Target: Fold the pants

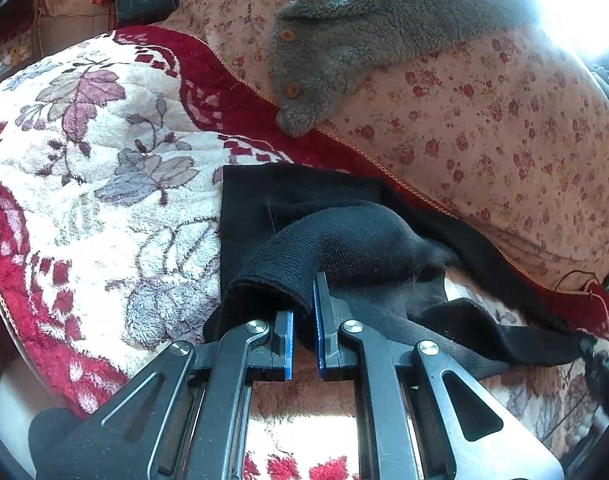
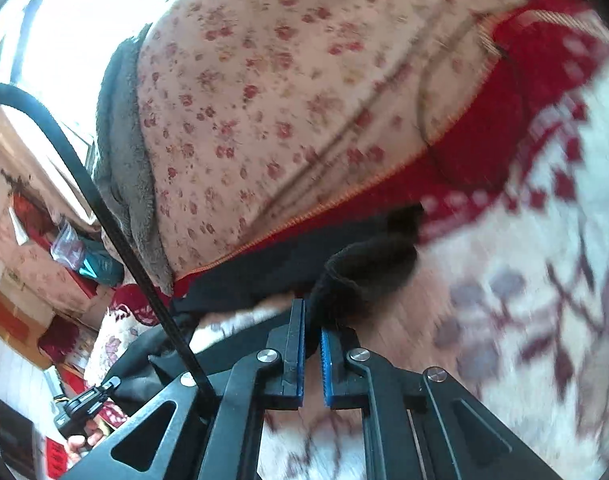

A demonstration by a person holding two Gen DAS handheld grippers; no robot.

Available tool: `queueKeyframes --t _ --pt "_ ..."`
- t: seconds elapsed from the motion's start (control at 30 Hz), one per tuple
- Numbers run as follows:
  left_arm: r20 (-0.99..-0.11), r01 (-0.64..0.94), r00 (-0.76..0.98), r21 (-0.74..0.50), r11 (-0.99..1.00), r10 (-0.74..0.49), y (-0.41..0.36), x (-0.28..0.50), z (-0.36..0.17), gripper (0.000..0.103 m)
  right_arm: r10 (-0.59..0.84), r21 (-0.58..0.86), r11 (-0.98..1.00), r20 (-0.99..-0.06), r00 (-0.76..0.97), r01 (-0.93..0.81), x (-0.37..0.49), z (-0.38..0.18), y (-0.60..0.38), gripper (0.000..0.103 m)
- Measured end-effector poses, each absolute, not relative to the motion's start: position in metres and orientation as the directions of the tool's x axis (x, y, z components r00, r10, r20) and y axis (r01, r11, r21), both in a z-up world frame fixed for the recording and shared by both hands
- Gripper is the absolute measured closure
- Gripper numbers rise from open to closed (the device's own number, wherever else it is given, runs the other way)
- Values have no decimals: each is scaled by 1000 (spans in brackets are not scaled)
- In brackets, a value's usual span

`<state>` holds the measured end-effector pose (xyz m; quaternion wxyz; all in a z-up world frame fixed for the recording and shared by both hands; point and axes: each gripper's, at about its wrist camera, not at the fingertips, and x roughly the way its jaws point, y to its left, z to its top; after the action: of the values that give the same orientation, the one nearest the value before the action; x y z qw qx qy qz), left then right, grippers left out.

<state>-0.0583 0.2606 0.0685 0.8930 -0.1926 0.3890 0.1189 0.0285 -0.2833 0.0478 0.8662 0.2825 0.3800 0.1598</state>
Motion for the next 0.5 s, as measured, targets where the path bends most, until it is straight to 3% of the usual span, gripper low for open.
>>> queueKeyframes --t 0.27,0.5 --pt "-748 -363 661 -247 899 61 264 -56 68 96 450 573 816 -546 707 -77 111 76 -265 98" --pt "-759 -383 645 -219 898 90 266 -50 59 96 376 491 871 -701 605 27 183 10 -246 96"
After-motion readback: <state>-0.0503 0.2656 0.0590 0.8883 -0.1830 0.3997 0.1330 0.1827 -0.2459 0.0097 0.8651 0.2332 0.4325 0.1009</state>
